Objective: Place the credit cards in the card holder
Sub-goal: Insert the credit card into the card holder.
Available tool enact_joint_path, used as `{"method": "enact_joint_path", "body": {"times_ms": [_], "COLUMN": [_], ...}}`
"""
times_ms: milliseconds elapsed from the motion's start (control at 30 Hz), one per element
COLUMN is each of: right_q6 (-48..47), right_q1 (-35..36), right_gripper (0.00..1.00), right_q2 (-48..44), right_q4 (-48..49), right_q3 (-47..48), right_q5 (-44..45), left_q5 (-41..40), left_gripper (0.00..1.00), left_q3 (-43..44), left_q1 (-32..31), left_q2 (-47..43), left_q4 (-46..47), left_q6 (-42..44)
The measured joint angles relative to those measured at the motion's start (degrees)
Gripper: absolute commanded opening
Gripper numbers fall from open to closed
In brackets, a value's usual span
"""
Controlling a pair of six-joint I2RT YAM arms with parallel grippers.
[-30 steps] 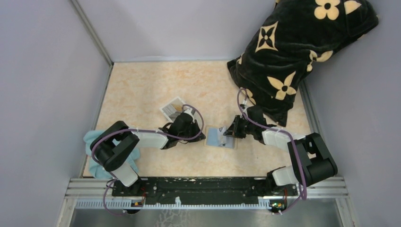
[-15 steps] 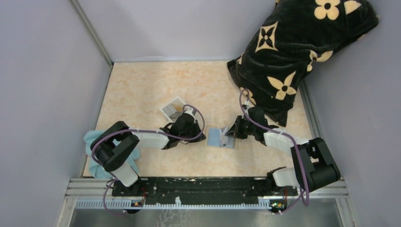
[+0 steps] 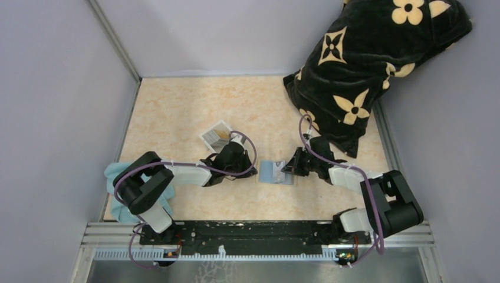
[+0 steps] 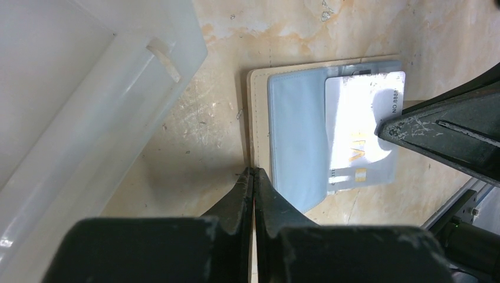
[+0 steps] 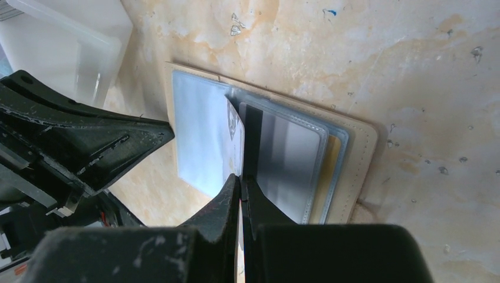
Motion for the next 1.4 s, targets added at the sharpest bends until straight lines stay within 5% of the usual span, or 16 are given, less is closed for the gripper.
{"method": "enact_joint_path", "body": {"times_ms": [900, 1400], "right_q6": [2.34, 1.97], "right_q1": [2.29, 3.1], "right_gripper": [0.0, 0.0], "right_q2": [-0.2, -8.66], "right_q4": [3.48, -5.66], "right_q3": [-2.64, -3.43], "right_q5": [4.24, 8.66], "left_q5": [-3.78, -2.82], "left_gripper": [0.02, 0.02], "left_q3": [1.95, 1.92], "left_q1": [-3.15, -4.57], "left_q2": [0.61, 0.63], "left_q4": [-2.38, -2.51], "left_q6": [-0.81, -1.99]}}
